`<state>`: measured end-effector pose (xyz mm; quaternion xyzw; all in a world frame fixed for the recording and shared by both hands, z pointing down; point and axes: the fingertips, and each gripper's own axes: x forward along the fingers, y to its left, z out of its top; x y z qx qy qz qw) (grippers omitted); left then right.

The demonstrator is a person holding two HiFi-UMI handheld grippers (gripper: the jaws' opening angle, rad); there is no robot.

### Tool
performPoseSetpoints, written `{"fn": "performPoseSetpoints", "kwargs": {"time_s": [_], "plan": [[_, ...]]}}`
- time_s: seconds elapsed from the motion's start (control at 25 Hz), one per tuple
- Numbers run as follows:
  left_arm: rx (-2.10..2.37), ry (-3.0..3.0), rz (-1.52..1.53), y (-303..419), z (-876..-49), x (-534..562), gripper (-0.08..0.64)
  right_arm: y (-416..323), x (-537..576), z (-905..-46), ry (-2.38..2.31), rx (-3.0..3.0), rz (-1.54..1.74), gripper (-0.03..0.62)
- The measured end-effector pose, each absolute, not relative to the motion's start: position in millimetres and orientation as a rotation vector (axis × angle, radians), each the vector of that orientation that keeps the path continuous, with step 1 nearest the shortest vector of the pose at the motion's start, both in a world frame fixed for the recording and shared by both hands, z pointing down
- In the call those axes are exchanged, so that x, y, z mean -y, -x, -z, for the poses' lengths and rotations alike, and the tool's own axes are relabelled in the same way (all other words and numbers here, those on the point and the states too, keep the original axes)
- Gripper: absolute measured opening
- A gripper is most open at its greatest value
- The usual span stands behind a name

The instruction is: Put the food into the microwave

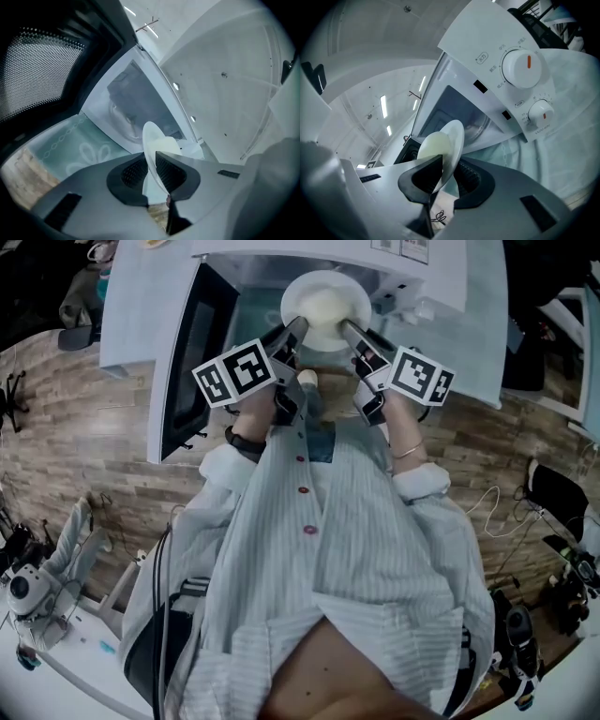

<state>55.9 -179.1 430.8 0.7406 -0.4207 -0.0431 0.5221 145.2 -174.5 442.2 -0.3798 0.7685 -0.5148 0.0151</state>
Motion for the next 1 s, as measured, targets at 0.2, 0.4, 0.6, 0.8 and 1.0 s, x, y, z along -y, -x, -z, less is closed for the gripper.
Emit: {"fn": "performPoseSetpoints", "kwargs": {"time_s": [0.2,0.4,0.6,0.8,1.0], "plan": [[1.025,-1.784,0.066,-52,-441,195,0.049,-141,191,-452,1.206,-2.426,1.589,0.083],[1.047,-1.784,0.038,-46,-457,209,0.060,-135,207,-464,1.254,-2.452,1.581,0.083],[1.061,-1.783,0.021,-43,-475,226,0.066,-132,224,-480,1.289,-2.469,1.565,0.087],[1.083,-1.781,0.007,-40,-490,243,0.072,-130,241,-493,1.334,-2.480,1.528,0.091],[1.114,-1.783,0.004,-37,-498,255,0.080,-127,252,-500,1.387,-2.482,1.480,0.095]]}}
